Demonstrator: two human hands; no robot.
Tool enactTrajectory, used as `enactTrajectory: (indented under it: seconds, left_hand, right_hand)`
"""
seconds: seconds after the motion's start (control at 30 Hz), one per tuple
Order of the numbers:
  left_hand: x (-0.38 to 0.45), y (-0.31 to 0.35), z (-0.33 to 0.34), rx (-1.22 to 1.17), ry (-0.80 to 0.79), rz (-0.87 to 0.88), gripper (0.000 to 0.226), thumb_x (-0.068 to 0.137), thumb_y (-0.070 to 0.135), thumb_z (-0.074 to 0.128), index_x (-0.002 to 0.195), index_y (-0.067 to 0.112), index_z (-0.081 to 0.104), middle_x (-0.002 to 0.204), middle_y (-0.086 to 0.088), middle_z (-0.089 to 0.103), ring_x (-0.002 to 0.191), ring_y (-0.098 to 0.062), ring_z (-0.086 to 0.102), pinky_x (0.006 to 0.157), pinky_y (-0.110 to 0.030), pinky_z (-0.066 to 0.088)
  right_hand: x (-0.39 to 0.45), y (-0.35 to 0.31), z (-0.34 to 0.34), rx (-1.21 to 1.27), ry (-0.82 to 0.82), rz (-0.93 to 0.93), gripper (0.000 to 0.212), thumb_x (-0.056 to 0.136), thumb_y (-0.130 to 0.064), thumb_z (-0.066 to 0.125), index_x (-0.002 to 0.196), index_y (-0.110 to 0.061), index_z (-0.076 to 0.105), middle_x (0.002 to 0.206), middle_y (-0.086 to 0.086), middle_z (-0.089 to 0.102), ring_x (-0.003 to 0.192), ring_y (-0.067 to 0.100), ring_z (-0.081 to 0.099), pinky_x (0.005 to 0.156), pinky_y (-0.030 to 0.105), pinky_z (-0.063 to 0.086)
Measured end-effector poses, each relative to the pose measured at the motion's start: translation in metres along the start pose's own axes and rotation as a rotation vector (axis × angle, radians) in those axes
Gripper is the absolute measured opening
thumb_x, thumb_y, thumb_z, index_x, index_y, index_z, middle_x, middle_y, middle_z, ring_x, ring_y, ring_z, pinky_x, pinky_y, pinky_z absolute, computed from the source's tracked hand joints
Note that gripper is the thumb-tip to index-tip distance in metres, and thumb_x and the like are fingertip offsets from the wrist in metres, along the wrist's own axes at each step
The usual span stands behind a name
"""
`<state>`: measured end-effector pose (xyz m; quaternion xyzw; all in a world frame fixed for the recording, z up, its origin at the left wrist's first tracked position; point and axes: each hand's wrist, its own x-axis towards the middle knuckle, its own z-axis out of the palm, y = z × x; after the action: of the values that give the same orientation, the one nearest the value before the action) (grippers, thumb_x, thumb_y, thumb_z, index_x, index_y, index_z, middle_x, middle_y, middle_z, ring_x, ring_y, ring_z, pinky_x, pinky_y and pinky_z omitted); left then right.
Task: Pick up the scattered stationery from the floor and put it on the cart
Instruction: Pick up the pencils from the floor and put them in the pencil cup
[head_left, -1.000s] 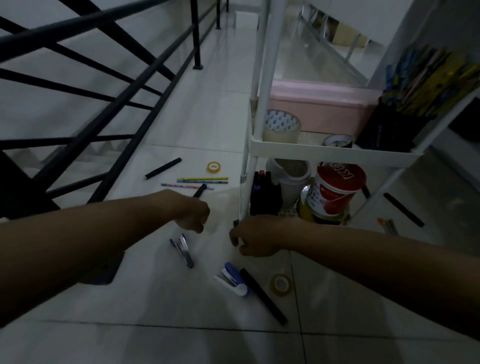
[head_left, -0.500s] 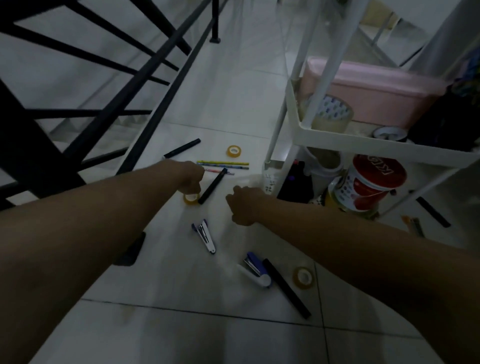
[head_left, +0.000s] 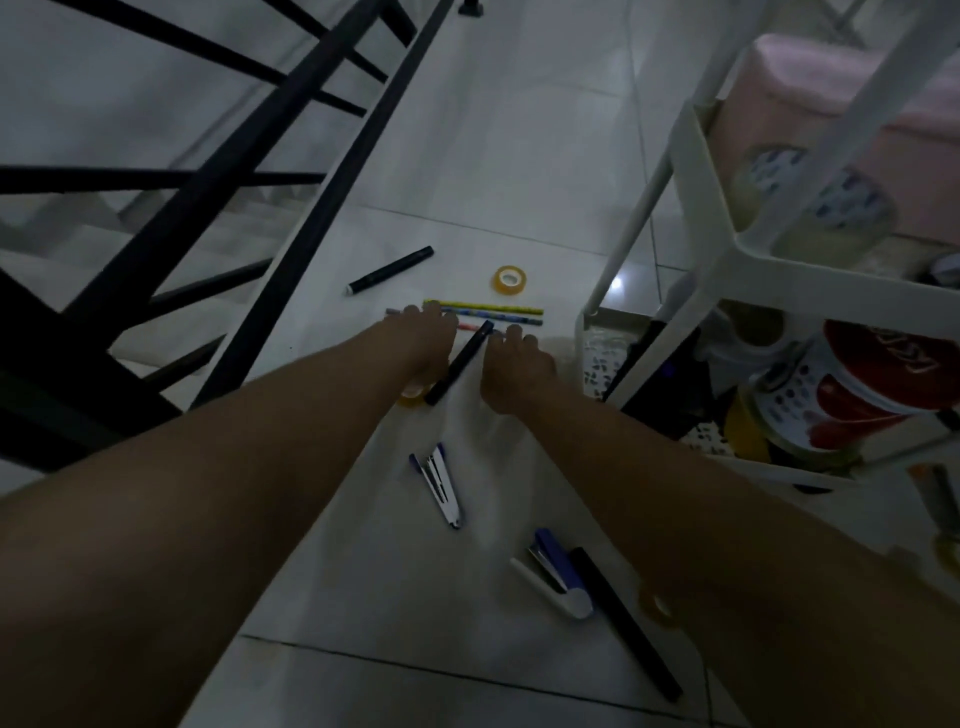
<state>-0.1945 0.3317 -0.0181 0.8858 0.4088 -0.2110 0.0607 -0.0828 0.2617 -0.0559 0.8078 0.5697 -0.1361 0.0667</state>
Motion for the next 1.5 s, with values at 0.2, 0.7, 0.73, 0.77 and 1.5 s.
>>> enactTrajectory:
  seconds: [0.2, 0.7, 0.73, 0.77, 1.5]
  left_hand:
    - [0.038, 0.0, 0.02, -0.021, 0.075, -0.017, 0.062, 0.091, 0.016, 0.053, 0.145, 0.01, 0.025, 0.148, -0.011, 0.027, 0.125, -0.033, 0.039, 0.097, -0.046, 0.04]
    - [0.067, -0.012, 0.059, -0.009, 0.293, -0.092, 0.05, 0.084, 0.009, 0.057, 0.131, 0.011, 0.04, 0.134, -0.013, 0.04, 0.119, -0.034, 0.041, 0.1, -0.05, 0.031]
    - [0.067, -0.013, 0.059, -0.004, 0.294, -0.1, 0.049, 0.084, 0.009, 0.056, 0.131, 0.011, 0.04, 0.133, -0.013, 0.041, 0.119, -0.034, 0.041, 0.101, -0.05, 0.029]
    - [0.067, -0.013, 0.059, 0.003, 0.293, -0.102, 0.048, 0.085, 0.008, 0.055, 0.13, 0.011, 0.04, 0.132, -0.014, 0.042, 0.119, -0.034, 0.041, 0.102, -0.05, 0.028]
    - [0.051, -0.017, 0.035, -0.459, 0.284, -0.119, 0.033, 0.09, 0.006, 0.048, 0.121, 0.001, 0.036, 0.123, -0.022, 0.037, 0.077, -0.032, 0.045, 0.065, -0.037, 0.035]
  right_hand:
    - [0.027, -0.001, 0.015, 0.041, 0.034, 0.054, 0.063, 0.095, -0.018, 0.047, 0.149, -0.01, 0.017, 0.159, 0.013, 0.007, 0.139, 0.036, 0.021, 0.106, 0.046, 0.033]
    - [0.064, 0.018, 0.031, 0.015, 0.246, 0.086, 0.043, 0.086, -0.01, 0.048, 0.129, -0.013, 0.041, 0.129, 0.014, 0.04, 0.117, 0.035, 0.037, 0.091, 0.046, 0.036]
    - [0.063, 0.017, 0.034, 0.02, 0.257, 0.081, 0.04, 0.087, -0.009, 0.047, 0.126, -0.012, 0.043, 0.128, 0.015, 0.041, 0.116, 0.035, 0.039, 0.089, 0.045, 0.036]
    - [0.062, 0.017, 0.035, 0.024, 0.27, 0.073, 0.037, 0.088, -0.008, 0.044, 0.125, -0.011, 0.044, 0.127, 0.015, 0.042, 0.114, 0.035, 0.04, 0.088, 0.045, 0.036]
    - [0.042, 0.025, 0.025, 0.281, 0.161, 0.124, 0.028, 0.096, -0.005, 0.044, 0.123, -0.003, 0.043, 0.128, 0.02, 0.04, 0.112, 0.037, 0.048, 0.09, 0.044, 0.047]
